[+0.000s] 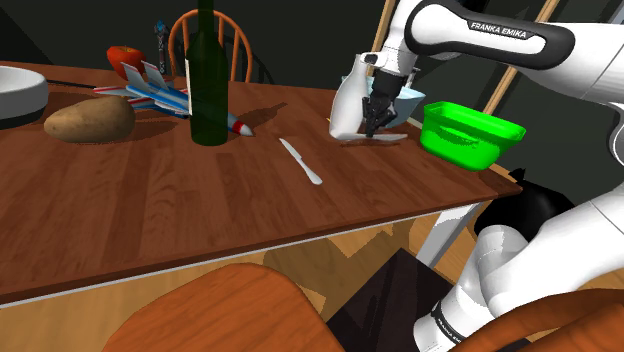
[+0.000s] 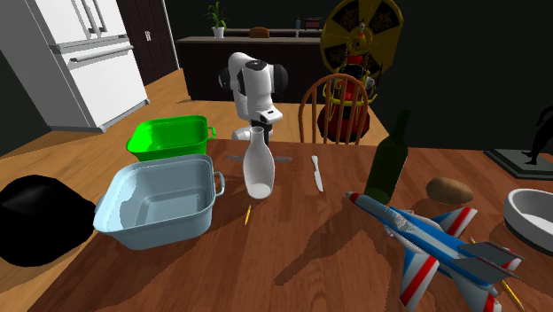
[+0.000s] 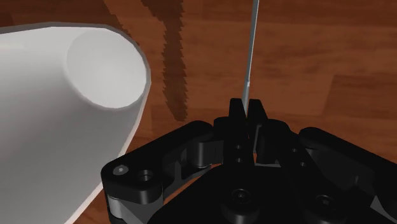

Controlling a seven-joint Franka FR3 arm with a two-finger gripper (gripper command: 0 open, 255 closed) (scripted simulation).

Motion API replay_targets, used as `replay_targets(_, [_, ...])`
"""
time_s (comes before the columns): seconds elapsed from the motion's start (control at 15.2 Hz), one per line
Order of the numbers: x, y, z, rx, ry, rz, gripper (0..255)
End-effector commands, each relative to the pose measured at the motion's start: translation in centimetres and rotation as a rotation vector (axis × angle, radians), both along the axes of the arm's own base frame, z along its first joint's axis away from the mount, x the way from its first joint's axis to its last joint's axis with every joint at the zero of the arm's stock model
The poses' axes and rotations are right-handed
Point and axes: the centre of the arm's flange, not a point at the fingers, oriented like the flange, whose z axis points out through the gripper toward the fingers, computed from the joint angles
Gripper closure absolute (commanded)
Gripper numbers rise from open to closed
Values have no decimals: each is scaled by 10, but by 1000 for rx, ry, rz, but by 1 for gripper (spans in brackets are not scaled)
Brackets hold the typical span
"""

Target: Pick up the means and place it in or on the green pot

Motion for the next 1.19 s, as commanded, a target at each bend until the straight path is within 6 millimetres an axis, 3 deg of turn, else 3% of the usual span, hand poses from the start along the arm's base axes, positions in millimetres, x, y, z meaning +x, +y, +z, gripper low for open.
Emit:
replay_targets(0.0, [1,0,10,0,0,0,255])
replay_targets(1.12, [1,0,100,0,0,0,255])
